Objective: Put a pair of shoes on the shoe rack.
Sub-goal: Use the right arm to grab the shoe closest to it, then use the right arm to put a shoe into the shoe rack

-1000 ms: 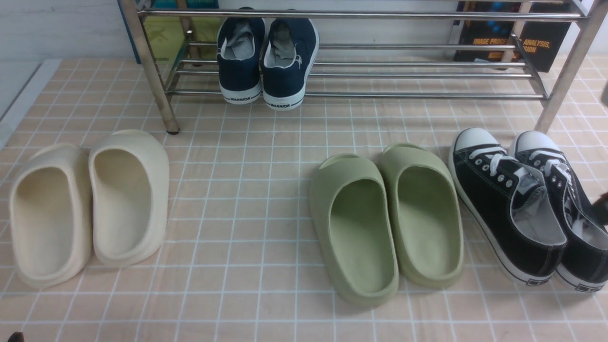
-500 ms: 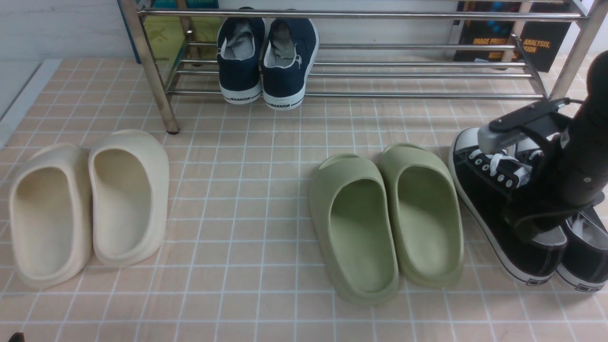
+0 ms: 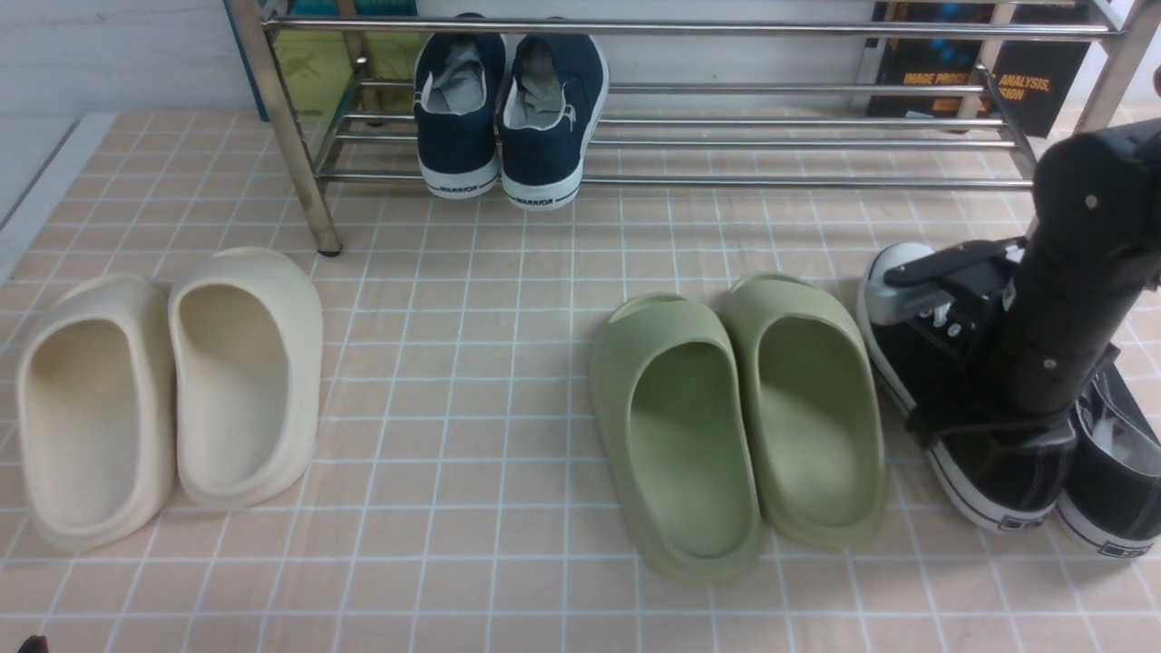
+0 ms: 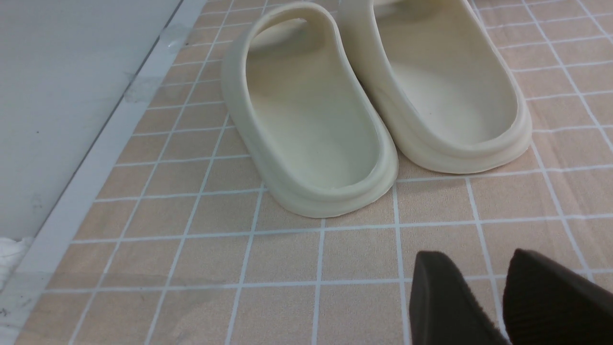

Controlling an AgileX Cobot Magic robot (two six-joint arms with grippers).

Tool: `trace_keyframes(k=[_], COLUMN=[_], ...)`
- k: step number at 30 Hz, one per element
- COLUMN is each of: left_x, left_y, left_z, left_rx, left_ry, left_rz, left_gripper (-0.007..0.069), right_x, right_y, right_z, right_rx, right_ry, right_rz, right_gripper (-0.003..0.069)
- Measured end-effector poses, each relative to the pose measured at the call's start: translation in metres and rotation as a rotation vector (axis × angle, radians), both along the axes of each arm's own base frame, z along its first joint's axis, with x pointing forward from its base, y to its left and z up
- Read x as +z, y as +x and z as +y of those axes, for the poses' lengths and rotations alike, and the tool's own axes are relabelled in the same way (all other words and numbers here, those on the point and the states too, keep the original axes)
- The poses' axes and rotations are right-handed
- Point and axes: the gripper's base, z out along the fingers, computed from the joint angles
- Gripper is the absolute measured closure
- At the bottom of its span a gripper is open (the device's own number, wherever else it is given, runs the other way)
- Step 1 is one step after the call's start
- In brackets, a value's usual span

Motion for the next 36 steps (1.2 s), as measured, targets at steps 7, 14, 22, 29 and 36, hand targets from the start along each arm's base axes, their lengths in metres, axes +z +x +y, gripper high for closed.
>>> trace_keyframes(k=[7,14,22,29,36], left_x=[0.000,0.000,0.000,0.000,0.000], left_y=[0.000,0.000,0.000,0.000,0.000], left_z=[0.000,0.000,0.000,0.001,0.001], left_rx=[0.000,0.000,0.001,0.002,0.002], left_ry=[0.000,0.000,0.007,0.014,0.017], left_rz=[0.000,0.000,0.001,0.002,0.002], left_gripper=[0.0390,0.0388,0.0388,0.0388,0.0388], right_x=[0.055,0.081,0.059,0.049,0.053], right_y=[0.010,0.039,0.098,0.141,0.166], right_z=[0.008,0.016,0.025,0.033,0.038], right_rx=[0.015,0.016,0.003,0.001,0.000], right_ry=[0.042,0.073,0.069,0.072,0.076], right_rz=[-0.126,-0.249,-0.270,-0.339,-0.434], right_gripper=[0.0655,0.0655,0.0655,0.0653,0.0608])
